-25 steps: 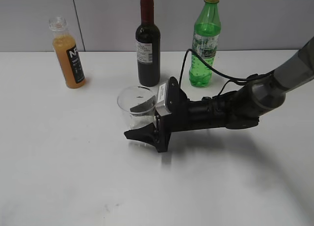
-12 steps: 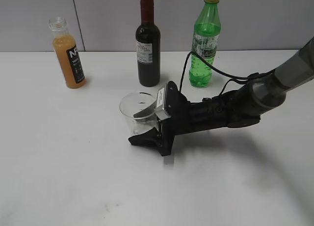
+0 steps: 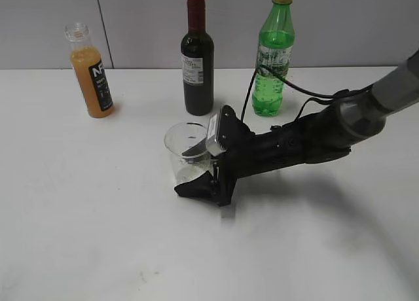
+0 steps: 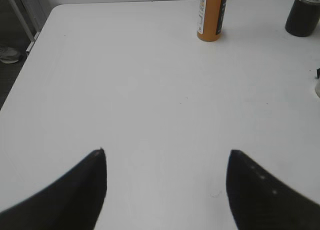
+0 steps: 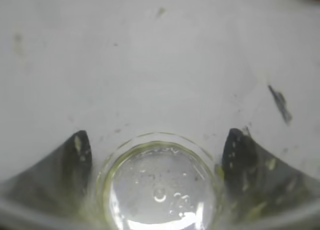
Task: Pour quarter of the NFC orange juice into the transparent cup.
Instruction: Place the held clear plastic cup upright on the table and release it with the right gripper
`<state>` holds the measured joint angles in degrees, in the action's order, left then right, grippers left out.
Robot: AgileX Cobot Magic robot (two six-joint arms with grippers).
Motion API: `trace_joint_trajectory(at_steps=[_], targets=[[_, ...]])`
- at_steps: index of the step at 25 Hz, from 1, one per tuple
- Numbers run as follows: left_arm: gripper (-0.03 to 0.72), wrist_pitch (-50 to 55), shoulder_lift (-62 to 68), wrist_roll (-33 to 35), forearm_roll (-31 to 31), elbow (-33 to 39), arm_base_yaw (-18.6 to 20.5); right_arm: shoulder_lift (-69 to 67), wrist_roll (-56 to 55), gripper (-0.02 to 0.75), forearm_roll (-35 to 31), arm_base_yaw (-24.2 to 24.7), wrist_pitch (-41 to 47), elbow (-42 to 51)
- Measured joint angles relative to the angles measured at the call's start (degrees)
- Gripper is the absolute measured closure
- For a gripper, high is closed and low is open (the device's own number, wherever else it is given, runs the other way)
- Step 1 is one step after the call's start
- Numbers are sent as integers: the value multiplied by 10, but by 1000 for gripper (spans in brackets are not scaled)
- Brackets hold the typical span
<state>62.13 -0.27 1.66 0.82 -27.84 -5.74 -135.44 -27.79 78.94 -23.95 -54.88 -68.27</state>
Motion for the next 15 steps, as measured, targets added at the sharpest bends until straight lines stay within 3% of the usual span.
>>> trace_joint_trajectory(at_steps=[7, 15], targets=[[119, 0, 0, 0, 0, 0, 0, 21, -61, 99, 62, 20, 31, 0], [119, 0, 0, 0, 0, 0, 0, 54, -123, 101, 182, 39, 50, 1]])
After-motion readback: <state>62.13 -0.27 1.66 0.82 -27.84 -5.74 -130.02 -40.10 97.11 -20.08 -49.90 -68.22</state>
